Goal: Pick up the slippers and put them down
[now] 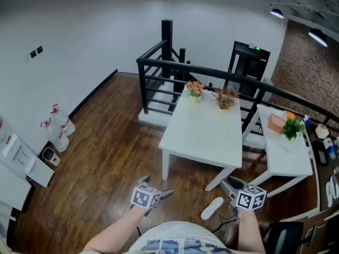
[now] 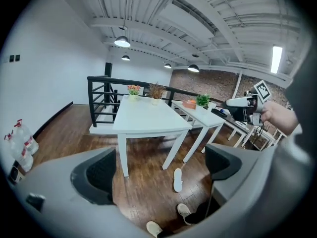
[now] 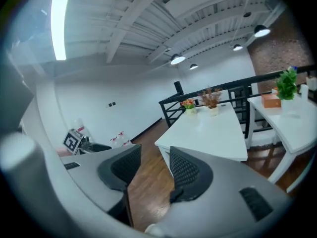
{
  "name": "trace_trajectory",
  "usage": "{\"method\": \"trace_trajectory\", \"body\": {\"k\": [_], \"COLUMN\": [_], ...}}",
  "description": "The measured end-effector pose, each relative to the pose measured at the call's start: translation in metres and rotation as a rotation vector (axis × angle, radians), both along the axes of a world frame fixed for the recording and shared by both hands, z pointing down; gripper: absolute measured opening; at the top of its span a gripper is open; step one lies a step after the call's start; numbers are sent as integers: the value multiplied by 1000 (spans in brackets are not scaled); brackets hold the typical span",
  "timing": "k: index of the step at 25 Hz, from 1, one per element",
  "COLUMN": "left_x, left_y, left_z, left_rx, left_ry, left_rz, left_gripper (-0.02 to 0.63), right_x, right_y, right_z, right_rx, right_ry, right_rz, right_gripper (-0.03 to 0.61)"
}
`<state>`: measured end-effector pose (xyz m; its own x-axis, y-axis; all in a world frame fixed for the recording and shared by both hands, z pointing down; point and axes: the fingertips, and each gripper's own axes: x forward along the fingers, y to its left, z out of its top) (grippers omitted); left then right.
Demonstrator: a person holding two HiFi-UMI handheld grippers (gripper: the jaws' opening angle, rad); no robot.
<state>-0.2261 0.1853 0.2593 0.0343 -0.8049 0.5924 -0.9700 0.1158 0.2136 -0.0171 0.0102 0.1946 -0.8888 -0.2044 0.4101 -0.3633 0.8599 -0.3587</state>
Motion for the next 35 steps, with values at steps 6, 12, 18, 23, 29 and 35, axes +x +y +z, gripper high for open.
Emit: {"method": "trace_trajectory", "body": {"k": [6, 12, 18, 23, 29, 35], "left_x": [37, 68, 79, 85, 88, 89], "left_y": [-27, -53, -64, -68, -67, -68], "left_z": [-3, -4, -5, 5, 6, 6], "left_rx": [-10, -25, -32, -70, -72, -67], "left_ry": [-6, -12, -16, -13, -10, -9], "left_rz": [0, 35, 43, 39, 42, 45], "left_gripper": [558, 558, 558, 558, 558, 558], "right_x": [-18, 14, 22, 19, 19, 20], "right_y": [37, 14, 9, 7, 9, 7], "right_z": [13, 12, 19, 33, 35, 36], "right_rx": [113, 121, 104, 89, 90, 95], "right_ry": [118, 118, 125, 147, 153, 153], "right_rz": [-173, -123, -133, -151, -161, -155], "right_gripper": [196, 192, 192, 192, 192, 192]}}
